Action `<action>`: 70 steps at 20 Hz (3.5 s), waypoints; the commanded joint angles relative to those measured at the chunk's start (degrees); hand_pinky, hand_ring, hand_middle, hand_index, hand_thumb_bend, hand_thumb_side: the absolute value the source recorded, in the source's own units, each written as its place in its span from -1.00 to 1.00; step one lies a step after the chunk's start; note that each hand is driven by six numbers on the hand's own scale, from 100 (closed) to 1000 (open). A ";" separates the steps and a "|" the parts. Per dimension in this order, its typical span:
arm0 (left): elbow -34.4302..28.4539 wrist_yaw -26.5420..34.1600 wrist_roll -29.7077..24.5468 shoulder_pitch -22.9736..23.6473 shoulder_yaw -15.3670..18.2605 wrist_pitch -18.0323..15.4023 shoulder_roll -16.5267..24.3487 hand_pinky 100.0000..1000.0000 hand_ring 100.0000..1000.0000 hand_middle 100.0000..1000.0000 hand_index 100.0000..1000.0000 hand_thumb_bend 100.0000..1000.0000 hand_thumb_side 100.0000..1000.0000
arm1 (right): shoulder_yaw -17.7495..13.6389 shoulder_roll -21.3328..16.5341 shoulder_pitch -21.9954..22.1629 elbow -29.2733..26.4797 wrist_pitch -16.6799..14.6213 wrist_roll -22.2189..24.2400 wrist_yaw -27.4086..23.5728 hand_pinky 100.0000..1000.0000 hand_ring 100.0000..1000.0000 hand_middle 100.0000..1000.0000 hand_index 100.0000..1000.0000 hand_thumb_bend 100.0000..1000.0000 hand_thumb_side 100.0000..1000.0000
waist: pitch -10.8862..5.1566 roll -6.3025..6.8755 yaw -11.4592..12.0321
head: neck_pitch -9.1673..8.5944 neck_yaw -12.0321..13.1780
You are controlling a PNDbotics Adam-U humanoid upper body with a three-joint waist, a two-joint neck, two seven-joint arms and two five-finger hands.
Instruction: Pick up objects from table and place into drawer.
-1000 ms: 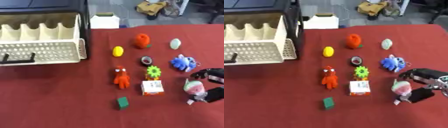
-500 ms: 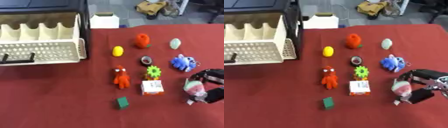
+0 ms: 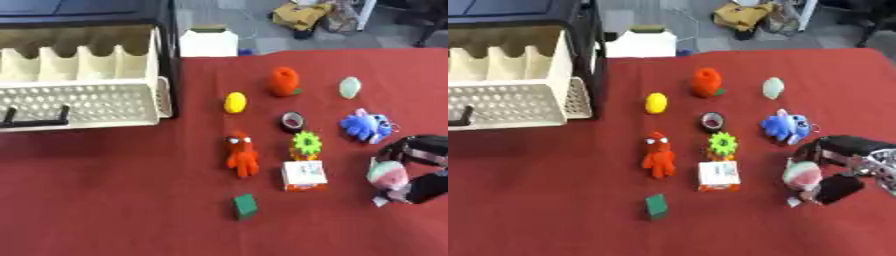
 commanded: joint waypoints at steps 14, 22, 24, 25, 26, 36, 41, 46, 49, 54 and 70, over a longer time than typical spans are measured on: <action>-0.67 0.55 0.55 -0.91 0.70 -0.10 0.94 -1.00 -1.00 -1.00 0.59 -0.38 1.00 | 0.74 -1.68 0.50 1.71 0.57 -1.38 0.05 -0.26 0.22 0.37 0.54 -0.48 -0.29 | -0.54 0.02 0.36 | -0.54 -0.35; -0.67 0.63 0.58 -1.11 0.68 -0.18 0.79 -1.00 -1.00 -1.00 0.58 -0.38 1.00 | 0.69 -1.50 0.19 1.24 1.46 -5.80 -0.73 -0.47 0.10 0.17 0.33 -0.58 -0.57 | -0.63 -0.03 0.49 | -0.72 -0.49; -0.67 0.67 0.60 -1.09 0.68 -0.18 0.77 -1.00 -1.00 -1.00 0.58 -0.38 1.00 | 0.77 -1.43 0.14 1.33 1.85 -7.22 -1.35 -0.48 0.11 0.14 0.30 -0.67 -0.65 | -0.65 -0.04 0.50 | -0.76 -0.53; -0.67 0.70 0.62 -1.08 0.68 -0.17 0.76 -1.00 -1.00 -1.00 0.58 -0.38 1.00 | 0.83 -1.41 0.12 1.42 2.01 -7.81 -1.73 -0.48 0.11 0.14 0.29 -0.71 -0.69 | -0.67 -0.04 0.51 | -0.76 -0.53; -0.67 0.73 0.64 -1.08 0.68 -0.17 0.76 -1.00 -1.00 -1.00 0.58 -0.38 1.00 | 0.86 -1.41 0.10 1.50 2.16 -8.36 -2.10 -0.48 0.11 0.12 0.27 -0.80 -0.76 | -0.68 -0.04 0.52 | -0.77 -0.53; -0.67 0.90 0.95 -0.96 0.77 -0.01 0.72 -1.00 -1.00 -1.00 0.58 -0.40 1.00 | 0.85 -1.32 -0.02 1.04 2.87 -12.07 -5.83 -0.51 0.10 0.04 0.17 -1.00 -1.00 | -0.85 -0.15 0.35 | -0.71 -0.50; -0.67 0.87 0.99 -0.88 0.77 0.11 0.76 -1.00 -1.00 -1.00 0.58 -0.39 1.00 | 0.46 -1.69 -0.18 -1.12 3.67 -13.15 -8.03 -0.53 0.07 0.01 0.14 -1.00 -0.98 | -1.07 -0.34 0.10 | -0.61 -0.48; -0.67 0.86 0.92 -0.84 0.71 0.17 0.73 -1.00 -1.00 -1.00 0.58 -0.39 1.00 | 0.06 -2.16 -0.71 -3.46 4.67 -14.23 -8.02 -0.61 0.01 -0.04 0.06 -1.00 -1.00 | -1.29 -0.60 -0.12 | -0.67 -0.50; -0.67 0.84 0.90 -0.83 0.68 0.21 0.73 -1.00 -1.00 -1.00 0.58 -0.39 1.00 | -0.05 -2.52 -1.01 -4.54 5.17 -14.87 -7.48 -0.67 -0.02 -0.07 0.00 -1.00 -1.00 | -1.41 -0.76 -0.14 | -0.64 -0.47; -0.67 0.88 0.94 -0.85 0.68 0.24 0.71 -1.00 -1.00 -1.00 0.57 -0.39 1.00 | 0.05 -3.58 -1.88 -7.15 5.61 -15.88 -4.91 -0.78 -0.07 -0.10 -0.10 -1.00 -1.00 | -1.66 -1.05 -0.17 | -0.53 -0.53; -0.67 1.10 0.57 -1.21 0.25 0.25 0.45 -1.00 -1.00 -1.00 0.57 -0.37 1.00 | 0.52 -5.38 -11.49 -16.35 7.87 -15.48 -2.19 -0.89 -0.15 -0.15 -0.23 -1.00 -1.00 | -2.83 -2.42 0.75 | -0.64 0.40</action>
